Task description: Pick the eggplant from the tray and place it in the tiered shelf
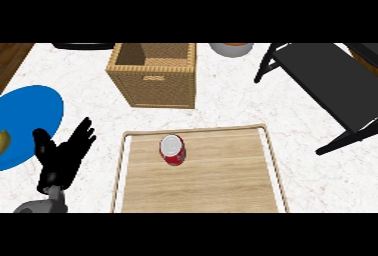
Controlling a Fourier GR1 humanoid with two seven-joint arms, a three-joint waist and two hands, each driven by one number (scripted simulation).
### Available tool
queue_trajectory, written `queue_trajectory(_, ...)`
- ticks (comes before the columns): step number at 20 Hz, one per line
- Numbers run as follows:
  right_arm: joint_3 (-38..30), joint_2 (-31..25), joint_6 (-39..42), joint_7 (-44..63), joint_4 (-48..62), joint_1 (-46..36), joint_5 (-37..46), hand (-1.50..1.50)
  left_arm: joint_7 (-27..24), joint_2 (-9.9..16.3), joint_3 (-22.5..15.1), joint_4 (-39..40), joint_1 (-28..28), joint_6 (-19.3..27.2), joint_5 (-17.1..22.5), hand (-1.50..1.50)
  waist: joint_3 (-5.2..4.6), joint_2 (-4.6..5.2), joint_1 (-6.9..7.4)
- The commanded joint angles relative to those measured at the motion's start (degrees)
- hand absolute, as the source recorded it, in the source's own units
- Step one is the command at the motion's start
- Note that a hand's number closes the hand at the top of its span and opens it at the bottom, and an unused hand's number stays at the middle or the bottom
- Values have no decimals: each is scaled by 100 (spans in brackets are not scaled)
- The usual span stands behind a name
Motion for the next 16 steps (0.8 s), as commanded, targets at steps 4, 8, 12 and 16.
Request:
queue_trajectory(4, -335, 61, -952, 128, -561, -152, -419, -150, -33, -151, -71, 187, 90, 71, -104, 0, -26, 13, -16)
queue_trajectory(8, -342, -361, -1258, 224, -637, -183, -23, -150, 314, -15, 43, -3, -85, 51, 1, 0, -27, 16, -8)
queue_trajectory(12, -409, -558, -977, 642, -1401, 315, 539, -150, 54, -45, 151, 423, -82, 30, -10, 0, -31, -12, -165)
queue_trajectory(16, -588, -431, -1087, 991, -2286, 559, 1002, -150, -86, -40, 118, 347, 100, 3, -83, 0, -30, -18, -164)
